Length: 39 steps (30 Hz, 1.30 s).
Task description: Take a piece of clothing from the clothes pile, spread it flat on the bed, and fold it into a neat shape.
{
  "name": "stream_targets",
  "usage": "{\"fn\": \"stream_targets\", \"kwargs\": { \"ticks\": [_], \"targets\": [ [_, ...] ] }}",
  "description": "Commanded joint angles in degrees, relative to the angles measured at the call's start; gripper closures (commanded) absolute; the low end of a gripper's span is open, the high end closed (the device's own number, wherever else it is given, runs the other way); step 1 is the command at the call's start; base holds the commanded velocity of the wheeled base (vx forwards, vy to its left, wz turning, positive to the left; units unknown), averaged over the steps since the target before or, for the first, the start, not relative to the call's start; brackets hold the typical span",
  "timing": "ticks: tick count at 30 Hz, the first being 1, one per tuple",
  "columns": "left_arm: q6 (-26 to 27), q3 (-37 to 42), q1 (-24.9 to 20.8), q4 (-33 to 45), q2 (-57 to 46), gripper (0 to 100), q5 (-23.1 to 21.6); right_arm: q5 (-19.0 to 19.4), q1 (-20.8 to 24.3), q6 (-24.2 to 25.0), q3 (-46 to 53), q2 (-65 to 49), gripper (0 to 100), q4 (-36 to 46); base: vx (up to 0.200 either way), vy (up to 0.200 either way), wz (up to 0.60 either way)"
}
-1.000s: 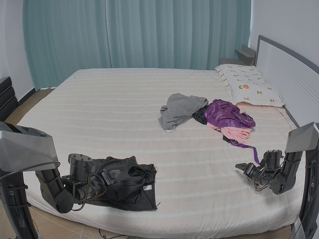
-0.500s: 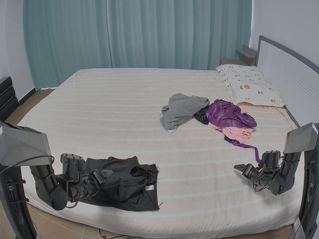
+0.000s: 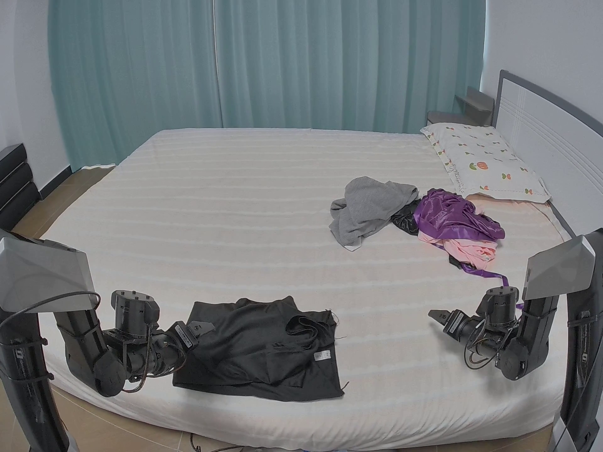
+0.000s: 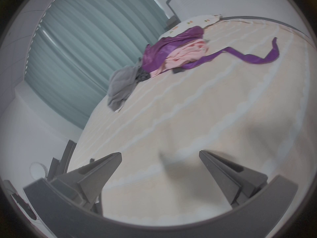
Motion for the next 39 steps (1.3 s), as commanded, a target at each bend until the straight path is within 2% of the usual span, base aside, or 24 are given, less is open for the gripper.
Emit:
{"fn": "stream_targets", "kwargs": {
  "ticks": [1, 10, 18, 24, 28, 31, 36, 39],
  "targets": [
    [-0.07, 0.01, -0.08, 0.02, 0.28, 0, -0.13, -0.47, 3.44, 0.05, 2.79, -1.55, 0, -2.10, 0.000, 0.200, 0.00],
    [-0.07, -0.08, -0.17, -0.24, 0.99, 0, -0.04, -0.47, 3.44, -0.13, 3.93, -4.28, 0, -1.57, 0.000, 0.200, 0.00],
    [-0.07, -0.26, -0.08, -0.24, 1.07, 0, -0.13, -0.56, 6.87, -0.13, 5.69, -4.98, 0, -2.01, 0.000, 0.200, 0.00],
    [0.02, -0.34, -0.08, -0.24, 1.16, 0, -0.04, -1.09, 11.18, -0.31, 6.83, -6.74, 0, -1.31, 0.000, 0.200, 0.00],
    [0.28, -0.17, -0.34, -0.68, 1.78, 0, 0.05, -6.62, 16.62, -0.57, 6.13, -7.09, 0, -0.69, 0.000, 0.200, 0.00],
    [0.37, -0.26, -0.43, -0.68, 2.13, 0, 0.14, -9.17, 19.88, -1.01, 5.69, -7.44, 0, 2.12, 0.000, 0.200, 0.00],
    [0.55, -0.34, -0.60, -0.77, 2.57, 0, 0.40, -11.55, 21.37, -2.68, 4.46, -8.85, 0, 7.48, 0.000, 0.000, 0.00],
    [0.64, -0.43, -0.69, -0.77, 2.74, 0, 0.49, -16.64, 20.76, -6.11, 3.49, -8.15, 0, 11.35, 0.000, 0.000, 0.00]
  ]
}}
